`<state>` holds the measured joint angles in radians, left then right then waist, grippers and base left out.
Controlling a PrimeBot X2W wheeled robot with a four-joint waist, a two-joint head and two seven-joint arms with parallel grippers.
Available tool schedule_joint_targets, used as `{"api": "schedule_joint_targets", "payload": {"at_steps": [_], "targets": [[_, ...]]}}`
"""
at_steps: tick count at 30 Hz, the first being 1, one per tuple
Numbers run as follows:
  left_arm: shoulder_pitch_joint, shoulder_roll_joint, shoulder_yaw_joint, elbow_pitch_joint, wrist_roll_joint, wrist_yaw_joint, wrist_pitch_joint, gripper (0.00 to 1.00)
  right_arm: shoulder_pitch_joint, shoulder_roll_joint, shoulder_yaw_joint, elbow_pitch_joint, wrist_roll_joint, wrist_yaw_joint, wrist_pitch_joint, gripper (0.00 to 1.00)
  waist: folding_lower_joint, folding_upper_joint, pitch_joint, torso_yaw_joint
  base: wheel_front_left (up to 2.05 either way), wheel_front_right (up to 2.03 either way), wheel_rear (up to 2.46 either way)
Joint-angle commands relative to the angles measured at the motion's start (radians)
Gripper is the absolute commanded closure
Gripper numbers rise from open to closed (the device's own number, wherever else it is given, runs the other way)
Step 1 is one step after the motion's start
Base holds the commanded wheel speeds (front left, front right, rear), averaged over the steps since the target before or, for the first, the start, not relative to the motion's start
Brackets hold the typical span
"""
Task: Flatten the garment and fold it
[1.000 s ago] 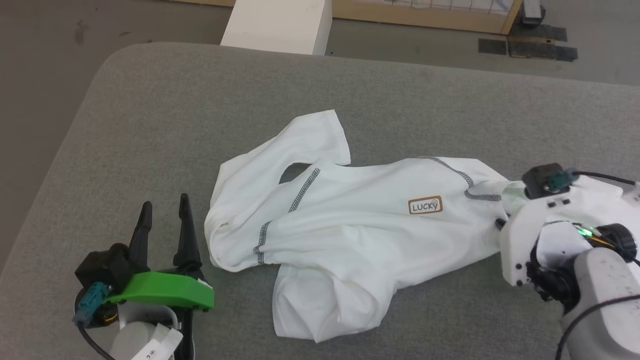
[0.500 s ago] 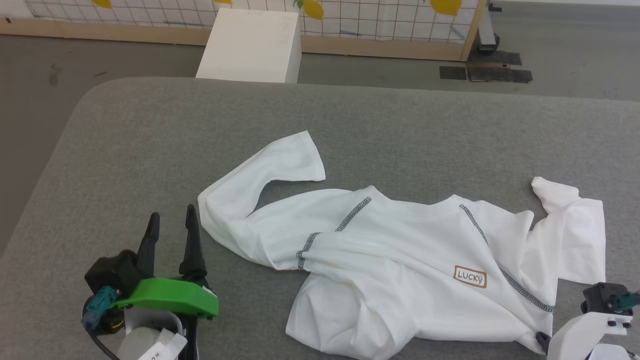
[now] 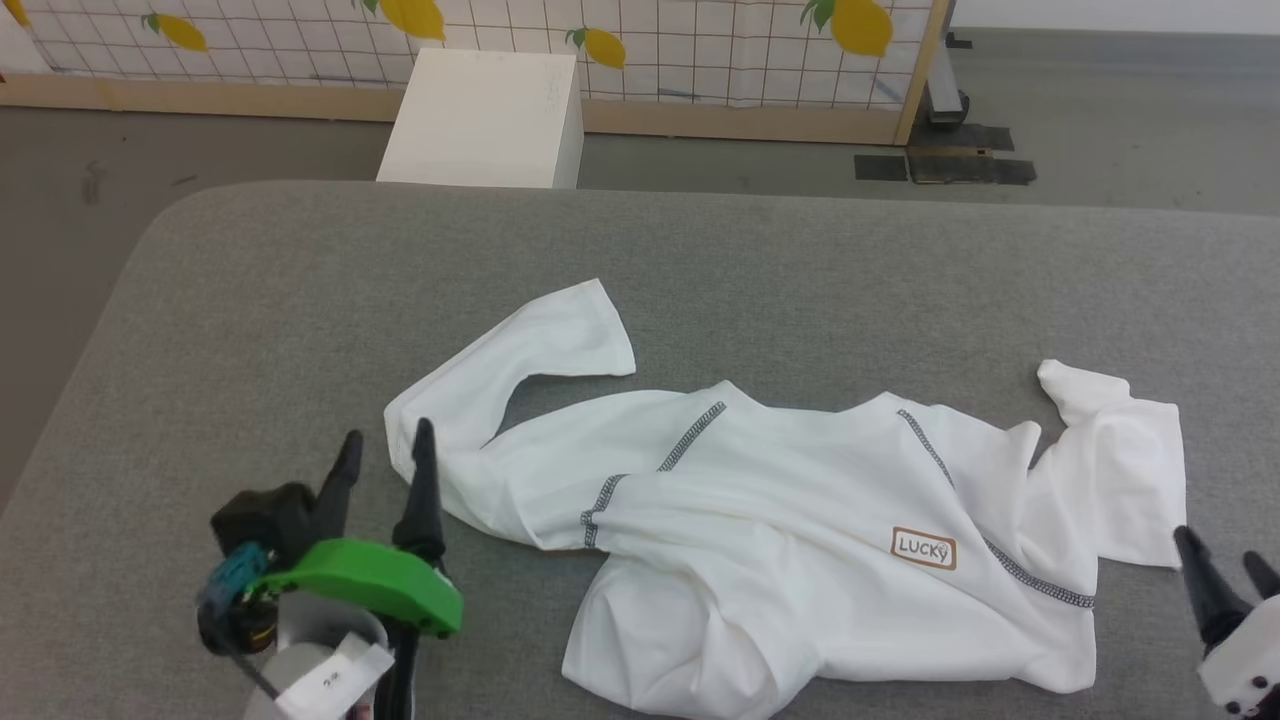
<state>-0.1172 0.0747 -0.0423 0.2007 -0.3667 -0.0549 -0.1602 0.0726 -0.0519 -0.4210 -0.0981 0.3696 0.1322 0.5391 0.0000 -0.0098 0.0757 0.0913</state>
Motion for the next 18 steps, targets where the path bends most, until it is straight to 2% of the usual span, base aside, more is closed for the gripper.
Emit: {"api": "schedule_joint_targets", "payload": {"at_steps": [1, 4, 6, 9, 13, 15, 18], "targets": [[-0.045, 0.009, -0.021, -0.007, -0.008, -0.012, 0.037, 0.0, -0.022, 0.001, -0.019, -0.016, 0.002, -0.002, -0.012, 0.0, 0.0, 0.0095, 0.006, -0.001, 0.0, 0.0, 0.0], [-0.144, 0.02, -0.076, 0.023, -0.009, -0.028, 0.186, 0.0, -0.042, 0.001, -0.046, -0.038, -0.008, -0.002, -0.014, 0.0, 0.0, 0.0095, 0.023, -0.008, 0.0, 0.0, 0.0], [-0.226, 0.024, -0.12, 0.063, -0.005, -0.032, 0.326, 0.0, -0.057, 0.001, -0.049, -0.048, -0.015, -0.002, -0.011, 0.0, 0.0, 0.0095, 0.04, -0.017, 0.0, 0.0, 0.0], [-0.358, 0.044, -0.196, 0.144, 0.029, -0.038, 0.549, 0.0, -0.075, 0.001, -0.03, -0.056, -0.024, -0.002, -0.004, 0.0, 0.0, 0.0095, 0.07, -0.035, 0.0, 0.0, 0.0], [-0.498, 0.079, -0.289, 0.254, 0.099, -0.046, 0.786, 0.0, -0.094, 0.001, 0.002, -0.052, -0.022, -0.002, -0.003, 0.0, 0.0, 0.0095, 0.116, -0.068, 0.0, 0.0, 0.0], [-0.543, 0.089, -0.327, 0.295, 0.12, -0.054, 0.854, 0.0, -0.101, 0.002, 0.014, -0.047, -0.021, -0.002, -0.004, 0.0, 0.0, 0.0095, 0.139, -0.085, 0.0, 0.0, 0.0], [-0.589, 0.098, -0.374, 0.342, 0.138, -0.063, 0.903, 0.0, -0.11, 0.002, 0.019, -0.042, -0.023, -0.002, -0.008, 0.0, 0.0, 0.0095, 0.174, -0.101, 0.0, 0.0, 0.0]]}}
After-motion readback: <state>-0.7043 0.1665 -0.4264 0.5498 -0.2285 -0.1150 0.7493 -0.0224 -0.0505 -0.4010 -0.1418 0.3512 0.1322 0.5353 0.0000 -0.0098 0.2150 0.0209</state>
